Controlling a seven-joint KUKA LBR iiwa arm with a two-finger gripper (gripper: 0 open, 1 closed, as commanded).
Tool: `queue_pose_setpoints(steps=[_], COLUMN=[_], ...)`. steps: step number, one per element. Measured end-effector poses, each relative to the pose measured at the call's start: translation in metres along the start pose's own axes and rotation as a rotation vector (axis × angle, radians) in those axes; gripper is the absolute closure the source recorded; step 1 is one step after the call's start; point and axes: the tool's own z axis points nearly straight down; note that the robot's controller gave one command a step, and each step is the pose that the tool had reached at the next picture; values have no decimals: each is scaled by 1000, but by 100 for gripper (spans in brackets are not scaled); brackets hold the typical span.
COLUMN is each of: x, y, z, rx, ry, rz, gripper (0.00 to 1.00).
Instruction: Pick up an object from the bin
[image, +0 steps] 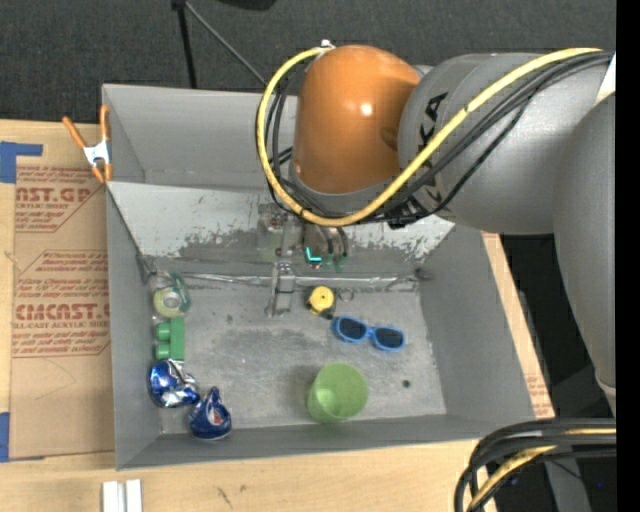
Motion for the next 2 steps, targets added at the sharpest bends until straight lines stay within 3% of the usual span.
queue_pose_setpoints(steps=[1, 2], x=[50, 80], y=[-81, -69], z=[59, 130], rx=[4, -1], ry=[3, -7], rz=[29, -327], gripper=[0, 0])
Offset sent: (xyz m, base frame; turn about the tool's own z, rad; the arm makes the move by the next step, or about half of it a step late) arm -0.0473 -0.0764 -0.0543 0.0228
